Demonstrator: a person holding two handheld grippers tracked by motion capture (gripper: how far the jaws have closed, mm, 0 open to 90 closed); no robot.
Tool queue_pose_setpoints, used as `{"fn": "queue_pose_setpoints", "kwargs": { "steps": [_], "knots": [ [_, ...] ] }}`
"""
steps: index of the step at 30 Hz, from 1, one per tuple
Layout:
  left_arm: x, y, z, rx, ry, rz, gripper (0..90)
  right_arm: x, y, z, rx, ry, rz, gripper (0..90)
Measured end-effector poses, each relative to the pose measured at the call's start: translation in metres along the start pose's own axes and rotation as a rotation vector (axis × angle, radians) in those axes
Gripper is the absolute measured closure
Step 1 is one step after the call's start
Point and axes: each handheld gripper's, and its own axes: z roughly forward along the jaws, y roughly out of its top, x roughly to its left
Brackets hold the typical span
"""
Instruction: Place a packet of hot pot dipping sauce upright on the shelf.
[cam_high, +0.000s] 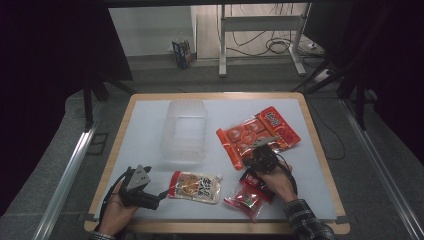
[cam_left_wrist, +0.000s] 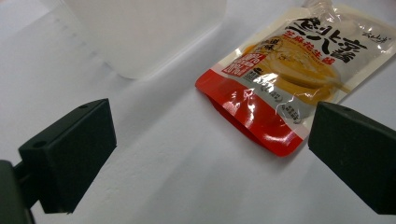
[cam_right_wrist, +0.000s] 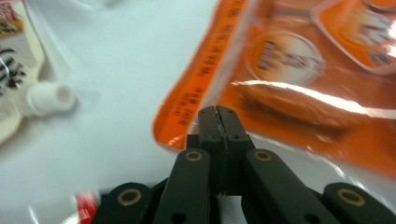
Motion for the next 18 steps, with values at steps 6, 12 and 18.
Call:
{"fn": "queue_pose_setpoints", "kwargs": {
  "steps": [6, 12, 18],
  "knots": [
    [0.0, 0.0, 0.0, 0.001, 0.0, 0.002, 0.9, 0.01, 0.014, 0.014, -0.001, -0.001, -0.02, 88.5],
    [-0.001, 0.0, 0.0, 0.003, 0.002, 0.005, 1.0, 0.015, 0.024, 0.025, -0.008, -0.009, -0.032, 88.5],
    [-0.001, 0.0, 0.0, 0.001, 0.006, 0.005, 1.0, 0.015, 0.027, 0.03, -0.028, 0.005, -0.021, 88.0]
  ]
}}
